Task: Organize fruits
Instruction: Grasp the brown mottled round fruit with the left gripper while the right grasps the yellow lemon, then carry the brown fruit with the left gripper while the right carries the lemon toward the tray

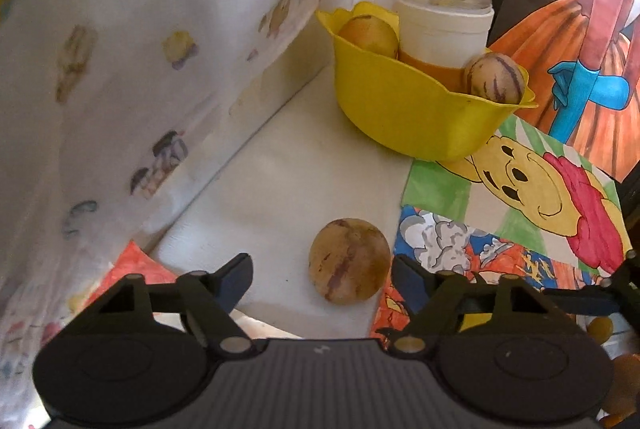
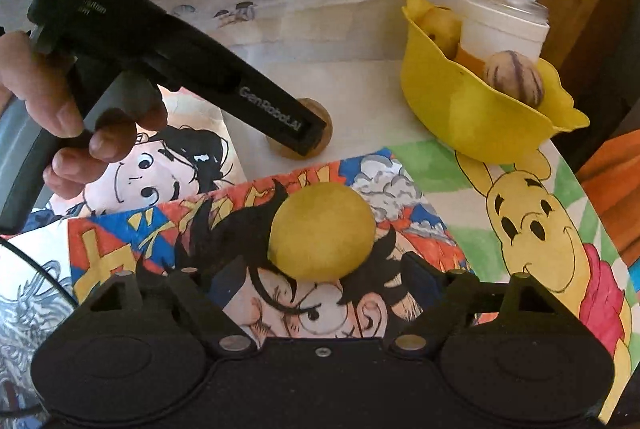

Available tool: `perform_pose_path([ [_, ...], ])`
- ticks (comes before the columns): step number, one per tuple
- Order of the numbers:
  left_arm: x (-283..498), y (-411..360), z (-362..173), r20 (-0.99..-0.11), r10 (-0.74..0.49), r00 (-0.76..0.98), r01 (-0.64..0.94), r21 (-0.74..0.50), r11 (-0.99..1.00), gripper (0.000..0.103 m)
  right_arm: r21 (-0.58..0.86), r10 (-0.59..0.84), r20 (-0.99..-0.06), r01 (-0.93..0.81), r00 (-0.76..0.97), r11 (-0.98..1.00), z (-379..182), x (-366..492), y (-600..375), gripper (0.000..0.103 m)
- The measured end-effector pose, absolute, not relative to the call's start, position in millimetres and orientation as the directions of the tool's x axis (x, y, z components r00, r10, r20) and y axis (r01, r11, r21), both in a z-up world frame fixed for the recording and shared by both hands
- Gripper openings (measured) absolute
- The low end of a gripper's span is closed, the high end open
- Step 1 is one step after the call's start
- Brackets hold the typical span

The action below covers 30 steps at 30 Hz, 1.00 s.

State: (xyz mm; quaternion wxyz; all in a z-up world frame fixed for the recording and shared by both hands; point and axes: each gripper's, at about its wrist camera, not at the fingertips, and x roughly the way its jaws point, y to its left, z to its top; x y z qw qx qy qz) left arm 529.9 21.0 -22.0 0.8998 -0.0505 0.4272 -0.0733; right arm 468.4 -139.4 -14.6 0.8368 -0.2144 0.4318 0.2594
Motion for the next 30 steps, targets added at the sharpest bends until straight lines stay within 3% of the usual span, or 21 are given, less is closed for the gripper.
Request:
perform_pose_path([
  [5, 536, 23, -25, -0.765, -0.21, 0.608, 0.084, -0.2, 0.976, 0.074, -0.124, 0.253, -0.829, -0.605, 0.499, 0.786, -17, 475, -137, 0.081],
  [10, 540, 20, -26, -0.771, -0.238, 0.591, 0.103, -0.22, 0.97, 0.062, -0.112, 0.257, -0.826, -0.593, 0.502, 0.797, -20, 482, -135, 0.078],
  [14, 544, 18, -28, -0.774, -0.251, 0.582, 0.103, -0.235, 0.966, 0.058, -0.101, 0.255, -0.831, -0.584, 0.495, 0.806, -23, 485, -135, 0.065],
  [16, 545, 18, -29, -0.774, -0.259, 0.577, 0.105, -0.245, 0.964, 0.052, -0.094, 0.256, -0.832, -0.579, 0.493, 0.81, -24, 486, -136, 0.064],
  [30, 544, 17, -28, -0.779, -0.25, 0.575, 0.079, -0.252, 0.965, 0.049, -0.055, 0.28, -0.826, -0.564, 0.489, 0.824, -28, 489, -138, 0.061],
])
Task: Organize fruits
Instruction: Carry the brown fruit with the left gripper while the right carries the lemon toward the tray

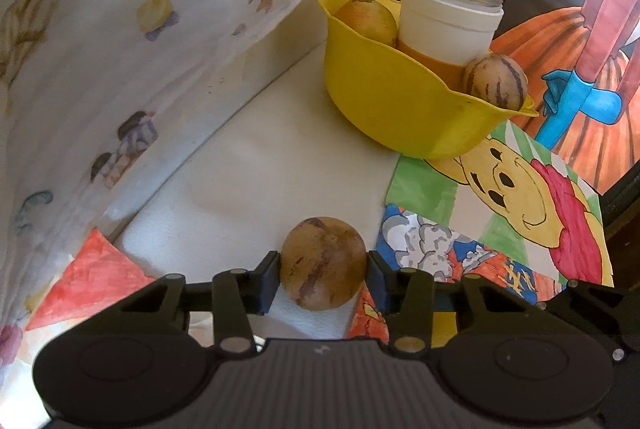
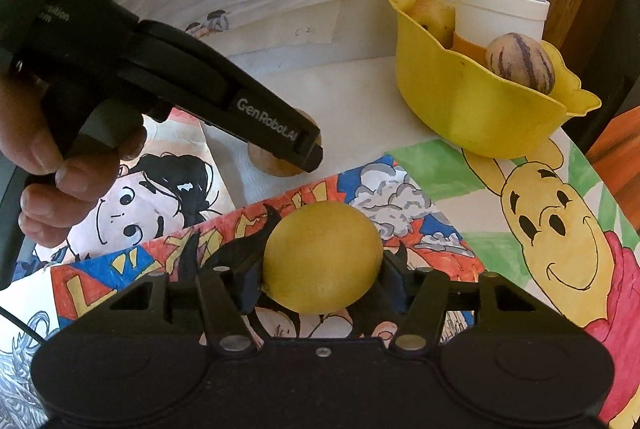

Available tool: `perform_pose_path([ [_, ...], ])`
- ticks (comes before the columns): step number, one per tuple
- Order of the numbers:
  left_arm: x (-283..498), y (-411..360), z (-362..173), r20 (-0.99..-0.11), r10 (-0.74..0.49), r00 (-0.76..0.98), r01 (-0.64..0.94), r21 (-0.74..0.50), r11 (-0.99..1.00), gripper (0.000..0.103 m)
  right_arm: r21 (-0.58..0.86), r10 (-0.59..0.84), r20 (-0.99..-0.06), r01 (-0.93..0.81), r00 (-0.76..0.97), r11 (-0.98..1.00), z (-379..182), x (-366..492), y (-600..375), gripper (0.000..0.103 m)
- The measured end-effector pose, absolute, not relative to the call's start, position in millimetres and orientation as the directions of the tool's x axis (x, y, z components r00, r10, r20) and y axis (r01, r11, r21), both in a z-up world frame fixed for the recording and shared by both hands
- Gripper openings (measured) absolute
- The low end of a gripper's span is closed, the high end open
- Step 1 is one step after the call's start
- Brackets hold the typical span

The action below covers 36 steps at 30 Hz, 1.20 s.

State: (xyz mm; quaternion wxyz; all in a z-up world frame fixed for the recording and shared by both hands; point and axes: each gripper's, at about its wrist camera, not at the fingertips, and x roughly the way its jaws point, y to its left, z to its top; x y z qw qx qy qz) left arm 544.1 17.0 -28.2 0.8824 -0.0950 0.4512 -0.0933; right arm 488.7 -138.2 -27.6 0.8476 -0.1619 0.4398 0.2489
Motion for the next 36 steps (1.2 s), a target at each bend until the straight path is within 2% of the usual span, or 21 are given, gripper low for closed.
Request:
perform_pose_path([
  [20, 500, 28, -19, -0.765, -0.258, 0.591, 0.084, -0.26, 0.962, 0.049, -0.005, 0.321, -0.8, -0.542, 0.506, 0.841, -14, 455, -156, 0.06],
  [36, 471, -7, 1, -0.736, -0.304, 0.605, 0.174, -0.25, 0.953, 0.049, 0.005, 0.275, -0.664, -0.365, 0.695, 0.931, 21, 403, -220, 0.06],
])
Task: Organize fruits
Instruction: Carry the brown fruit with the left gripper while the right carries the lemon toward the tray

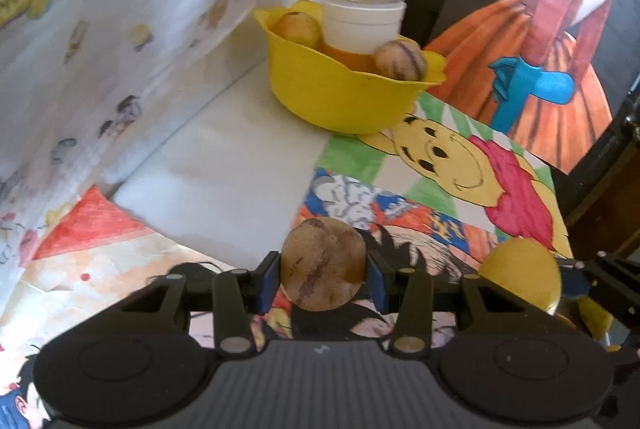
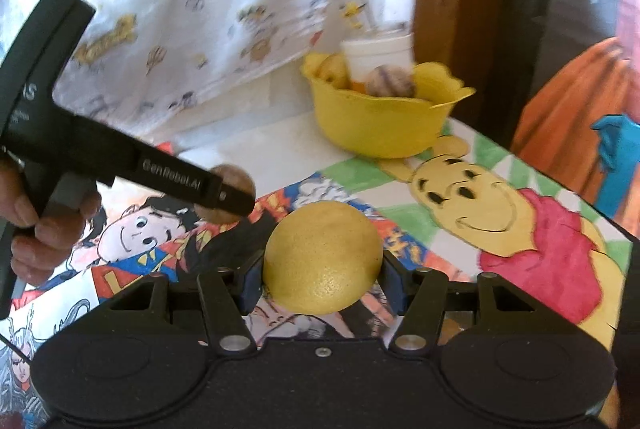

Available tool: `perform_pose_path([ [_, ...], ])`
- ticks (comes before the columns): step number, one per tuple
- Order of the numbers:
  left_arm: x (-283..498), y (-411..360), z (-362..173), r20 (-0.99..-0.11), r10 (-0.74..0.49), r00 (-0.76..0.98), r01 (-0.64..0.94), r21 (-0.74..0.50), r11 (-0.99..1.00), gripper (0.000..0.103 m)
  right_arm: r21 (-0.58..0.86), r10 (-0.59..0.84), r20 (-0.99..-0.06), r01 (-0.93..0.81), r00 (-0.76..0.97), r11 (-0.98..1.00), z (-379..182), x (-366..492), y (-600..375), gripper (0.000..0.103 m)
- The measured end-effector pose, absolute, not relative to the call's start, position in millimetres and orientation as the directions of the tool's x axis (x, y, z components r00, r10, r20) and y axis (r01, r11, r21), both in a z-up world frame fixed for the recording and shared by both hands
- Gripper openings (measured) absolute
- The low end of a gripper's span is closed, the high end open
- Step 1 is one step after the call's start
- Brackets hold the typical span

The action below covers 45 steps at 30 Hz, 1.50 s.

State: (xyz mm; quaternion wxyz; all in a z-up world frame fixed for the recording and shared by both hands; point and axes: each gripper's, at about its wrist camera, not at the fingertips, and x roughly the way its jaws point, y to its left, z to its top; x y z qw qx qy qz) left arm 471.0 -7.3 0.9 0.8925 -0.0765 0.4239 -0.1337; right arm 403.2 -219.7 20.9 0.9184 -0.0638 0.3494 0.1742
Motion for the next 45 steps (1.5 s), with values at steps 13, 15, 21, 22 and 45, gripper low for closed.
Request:
perform_pose_path([
  [13, 445, -42, 15, -0.713, -0.375, 0.593, 0.281, -0.254, 0.926, 0.049, 0.004, 0.163, -0.6, -0.201, 0.783, 0.98, 39, 348, -256, 0.06],
  [15, 440, -46, 17, -0.71, -0.386, 0.589, 0.3, -0.251, 0.92, 0.049, 0.003, 0.144, -0.593, -0.177, 0.792, 0.984, 41, 337, -260, 0.06],
  [21, 422, -64, 21, -0.697, -0.426, 0.577, 0.359, -0.252, 0.899, 0.049, -0.007, 0.085, -0.584, -0.11, 0.807, 0.994, 47, 303, -269, 0.06],
  [22, 418, -68, 22, -0.694, -0.434, 0.574, 0.368, -0.255, 0.894, 0.049, -0.008, 0.075, -0.584, -0.098, 0.808, 0.995, 48, 297, -271, 0.06],
  [45, 322, -89, 19, -0.685, -0.52, 0.51, 0.52, -0.237, 0.821, 0.049, -0.001, -0.06, -0.63, 0.077, 0.774, 0.997, 46, 189, -288, 0.06],
])
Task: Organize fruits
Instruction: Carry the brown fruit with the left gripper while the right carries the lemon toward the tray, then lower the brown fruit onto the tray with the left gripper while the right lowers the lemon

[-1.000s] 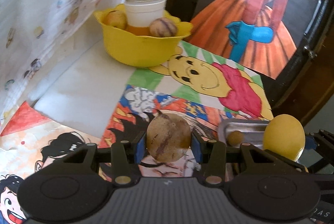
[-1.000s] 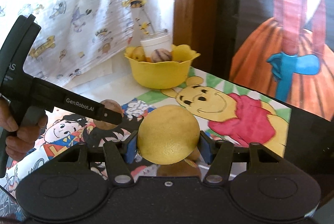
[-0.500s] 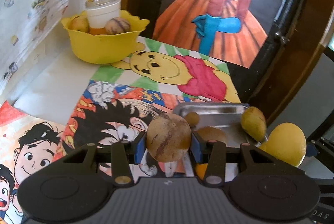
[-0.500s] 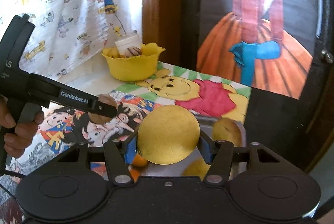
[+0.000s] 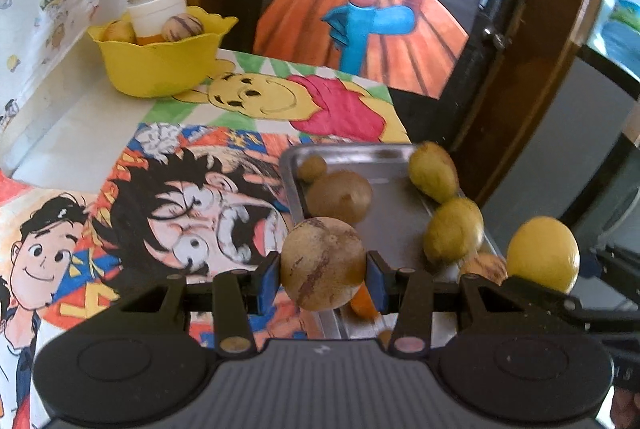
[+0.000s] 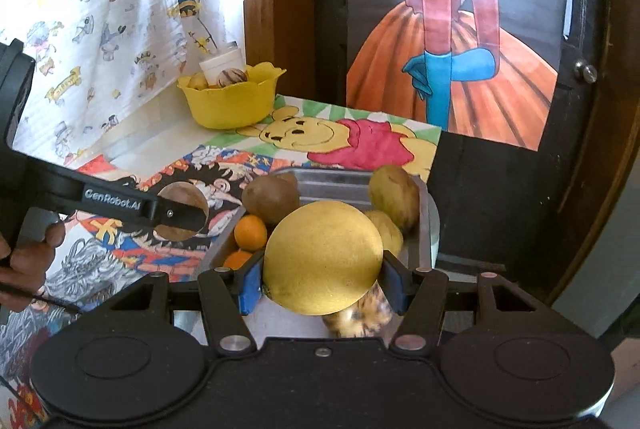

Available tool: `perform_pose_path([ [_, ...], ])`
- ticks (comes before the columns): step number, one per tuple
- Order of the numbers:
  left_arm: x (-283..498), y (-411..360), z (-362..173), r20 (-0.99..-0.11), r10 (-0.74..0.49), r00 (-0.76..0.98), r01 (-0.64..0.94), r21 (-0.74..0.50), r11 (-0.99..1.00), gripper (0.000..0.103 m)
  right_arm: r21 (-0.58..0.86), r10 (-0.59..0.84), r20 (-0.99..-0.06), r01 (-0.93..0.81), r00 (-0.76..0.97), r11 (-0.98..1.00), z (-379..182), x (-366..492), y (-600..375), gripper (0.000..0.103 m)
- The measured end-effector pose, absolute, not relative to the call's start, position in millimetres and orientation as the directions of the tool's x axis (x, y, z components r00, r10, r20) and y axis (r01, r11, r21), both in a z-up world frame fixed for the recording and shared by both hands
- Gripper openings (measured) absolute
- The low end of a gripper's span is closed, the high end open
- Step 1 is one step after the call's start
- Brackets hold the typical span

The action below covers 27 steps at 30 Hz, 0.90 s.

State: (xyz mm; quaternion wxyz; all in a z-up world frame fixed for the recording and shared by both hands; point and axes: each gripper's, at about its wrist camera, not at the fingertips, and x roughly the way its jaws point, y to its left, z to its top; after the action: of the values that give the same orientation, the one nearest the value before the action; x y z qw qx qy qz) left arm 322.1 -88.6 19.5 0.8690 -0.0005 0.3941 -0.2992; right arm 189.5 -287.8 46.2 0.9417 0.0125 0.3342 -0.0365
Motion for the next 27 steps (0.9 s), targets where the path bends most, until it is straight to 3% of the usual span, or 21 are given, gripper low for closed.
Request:
perform_pose_path([
  [27, 259, -102, -1, -0.737, -0.543, 0.403, 0.593, -0.241, 0.768, 0.049, 0.005, -0.07, -0.688, 0.101, 0.723, 0.995, 25, 150, -295, 0.06],
])
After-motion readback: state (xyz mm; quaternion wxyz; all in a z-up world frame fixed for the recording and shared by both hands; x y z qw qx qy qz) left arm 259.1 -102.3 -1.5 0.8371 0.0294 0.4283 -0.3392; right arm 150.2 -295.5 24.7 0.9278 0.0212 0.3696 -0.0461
